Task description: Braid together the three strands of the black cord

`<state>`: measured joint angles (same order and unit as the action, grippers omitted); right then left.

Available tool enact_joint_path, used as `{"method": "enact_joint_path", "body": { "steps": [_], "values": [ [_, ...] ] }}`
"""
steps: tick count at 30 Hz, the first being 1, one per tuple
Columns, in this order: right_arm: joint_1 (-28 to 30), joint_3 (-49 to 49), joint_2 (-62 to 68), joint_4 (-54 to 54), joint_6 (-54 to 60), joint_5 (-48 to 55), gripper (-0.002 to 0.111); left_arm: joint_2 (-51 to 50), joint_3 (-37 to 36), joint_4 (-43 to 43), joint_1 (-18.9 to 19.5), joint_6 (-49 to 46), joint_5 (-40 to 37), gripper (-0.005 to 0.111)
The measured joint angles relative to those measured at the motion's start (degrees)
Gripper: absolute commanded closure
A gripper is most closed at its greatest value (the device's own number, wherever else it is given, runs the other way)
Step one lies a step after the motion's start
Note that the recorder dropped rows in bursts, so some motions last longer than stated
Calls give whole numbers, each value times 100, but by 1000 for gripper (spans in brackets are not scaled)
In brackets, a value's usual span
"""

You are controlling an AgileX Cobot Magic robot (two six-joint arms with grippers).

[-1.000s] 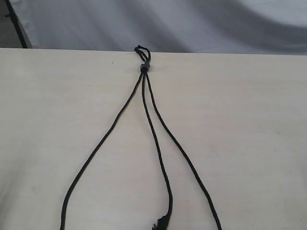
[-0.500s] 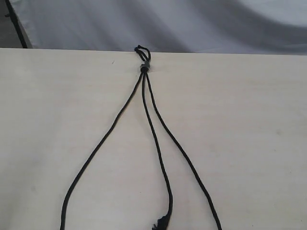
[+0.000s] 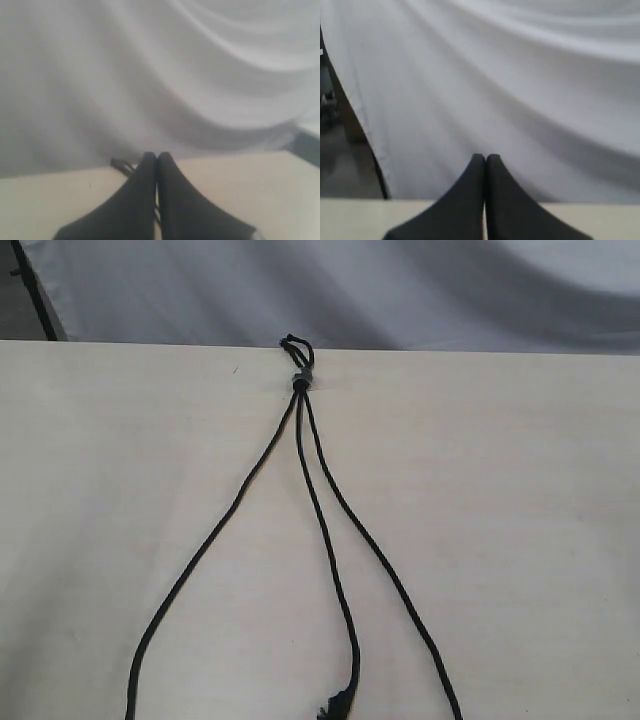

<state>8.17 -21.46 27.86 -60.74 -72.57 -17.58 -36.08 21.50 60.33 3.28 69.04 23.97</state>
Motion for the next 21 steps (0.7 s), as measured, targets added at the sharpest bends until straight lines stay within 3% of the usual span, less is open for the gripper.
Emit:
{"method": "enact_joint_path", "body": {
  "steps": [3, 11, 13, 16, 19, 21],
  "values": [
    [0, -300, 1051, -1244, -1017, -31, 109, -829, 334, 916, 0, 554, -40, 107],
    [0, -804, 3469, -2068, -1450, 163, 109, -2485, 563, 1471, -111, 596, -559, 107],
    [0, -855, 3884, -2129, -1459, 132, 109, -2764, 600, 1527, -369, 505, -621, 107],
    [0, -1066, 4370, -2155, -1459, -2, 109, -3056, 807, 1565, -1087, 337, -993, 107],
    [0, -1308, 4585, -2165, -1397, -122, 109, -3199, 1103, 1609, -1957, 173, -2038, 107],
    [0, -1463, 4636, -2165, -1329, -106, 109, -3253, 1363, 1634, -2559, 70, -3157, 107]
  ]
}}
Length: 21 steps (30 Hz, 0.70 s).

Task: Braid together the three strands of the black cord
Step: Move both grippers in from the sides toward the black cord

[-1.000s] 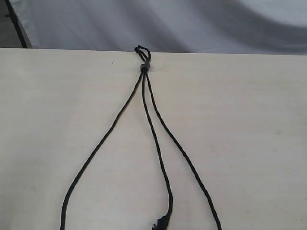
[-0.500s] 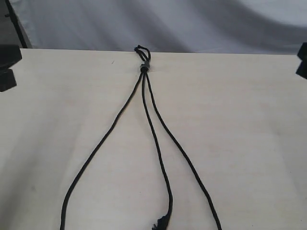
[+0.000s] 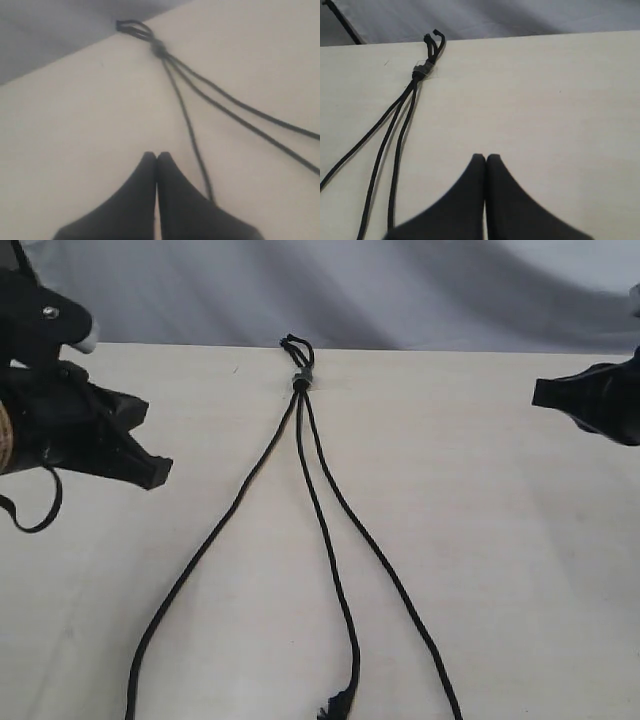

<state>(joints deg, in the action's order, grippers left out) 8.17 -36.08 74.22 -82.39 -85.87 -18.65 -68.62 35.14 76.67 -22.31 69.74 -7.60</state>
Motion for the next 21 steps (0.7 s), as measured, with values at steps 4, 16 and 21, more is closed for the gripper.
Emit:
{"method": "enact_joint_path", "body": {
  "steps": [4, 16, 21],
  "values": [
    [0, -215, 5, 0, 48, 472, 109, -140, 478, -267, -706, 0, -2289, 107],
    [0, -359, 130, -1419, -1469, -310, 109, -915, 1388, -5588, -566, -4162, -3299, 107],
    [0, -382, 431, -1655, -1849, -1293, 109, -1141, 1427, -5830, -566, -4513, -2978, 107]
  ]
}}
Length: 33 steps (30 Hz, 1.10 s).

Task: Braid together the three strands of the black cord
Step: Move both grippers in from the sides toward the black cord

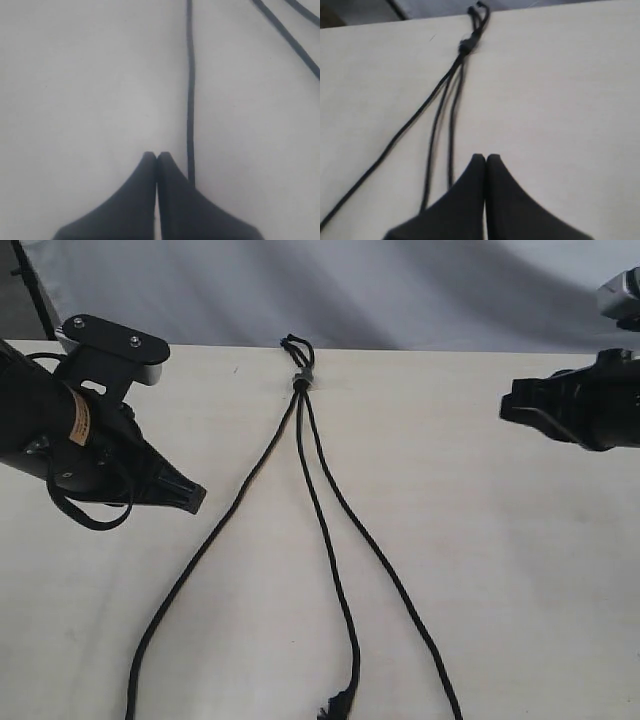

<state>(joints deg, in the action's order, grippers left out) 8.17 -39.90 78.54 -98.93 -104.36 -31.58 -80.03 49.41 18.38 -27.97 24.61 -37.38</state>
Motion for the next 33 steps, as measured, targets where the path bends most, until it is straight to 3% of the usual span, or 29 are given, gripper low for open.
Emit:
{"method": "enact_joint_path", "body": {
  "steps": [6, 14, 27, 30, 33],
  "values": [
    [0, -253, 621, -37, 148, -1306, 109, -18, 0, 0, 0, -96, 66, 107],
    [0, -291, 678, -87, 191, -121, 109, -18, 0, 11, 0, -177, 111, 107],
    [0, 50, -1168, -96, 87, 29, 109, -18, 0, 21, 0, -177, 126, 107],
    [0, 192, -1444, 391, 995, 201, 109, -18, 0, 21, 0, -177, 125, 107],
    [-126, 579, -1556, 2430, 3624, 541, 109, -18, 0, 21, 0, -177, 125, 107]
  ]
}}
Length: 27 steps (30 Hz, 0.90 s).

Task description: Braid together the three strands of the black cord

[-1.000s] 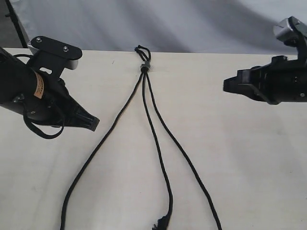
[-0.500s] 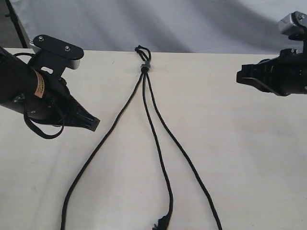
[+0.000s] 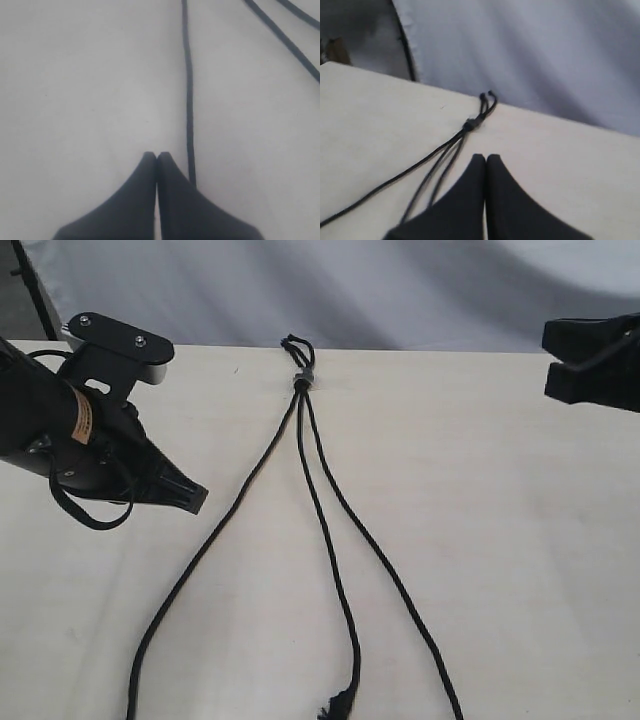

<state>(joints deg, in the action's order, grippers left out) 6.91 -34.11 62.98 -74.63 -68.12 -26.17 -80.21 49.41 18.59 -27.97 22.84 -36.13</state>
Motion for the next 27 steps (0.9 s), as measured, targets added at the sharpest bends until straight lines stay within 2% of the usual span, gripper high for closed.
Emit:
{"method": "enact_joint_path", "body": {
  "steps": [1, 3, 4, 5, 6, 7, 8, 10, 14, 16, 17, 19, 20, 27],
  "values": [
    [-191, 168, 0, 1235, 1396, 377, 109, 0, 0, 0, 0, 0, 0, 107],
    [-601, 250, 12, 2909, 3149, 1082, 109, 0, 0, 0, 0, 0, 0, 107],
    [-856, 187, 52, 3988, 4129, 1750, 109, 0, 0, 0, 0, 0, 0, 107],
    [-1127, 40, 100, 4540, 4595, 2248, 109, 0, 0, 0, 0, 0, 0, 107],
    [-1698, -391, 301, 5373, 5277, 3438, 109, 0, 0, 0, 0, 0, 0, 107],
    [-1923, -574, 412, 5610, 5460, 3910, 109, 0, 0, 0, 0, 0, 0, 107],
    [-2416, -963, 752, 5909, 5652, 4561, 109, 0, 0, 0, 0, 0, 0, 107],
    [-2902, -1314, 1326, 6275, 5757, 4988, 109, 0, 0, 0, 0, 0, 0, 107],
    [-3312, -1765, 2348, 6909, 5781, 5244, 108, 0, 0, 0, 0, 0, 0, 107],
    [-3440, -2023, 2892, 7114, 5764, 5365, 97, 0, 0, 0, 0, 0, 0, 107],
    [-3470, -2131, 3127, 7189, 5711, 5422, 79, 0, 0, 0, 0, 0, 0, 107],
    [-3577, -2371, 3649, 7295, 5610, 5530, 58, 0, 0, 0, 0, 0, 0, 107],
    [-3648, -2498, 3915, 7373, 5596, 5589, 55, 0, 0, 0, 0, 0, 0, 107],
    [-4041, -2936, 4757, 7542, 5540, 5847, 55, 0, 0, 0, 0, 0, 0, 107]
  ]
}}
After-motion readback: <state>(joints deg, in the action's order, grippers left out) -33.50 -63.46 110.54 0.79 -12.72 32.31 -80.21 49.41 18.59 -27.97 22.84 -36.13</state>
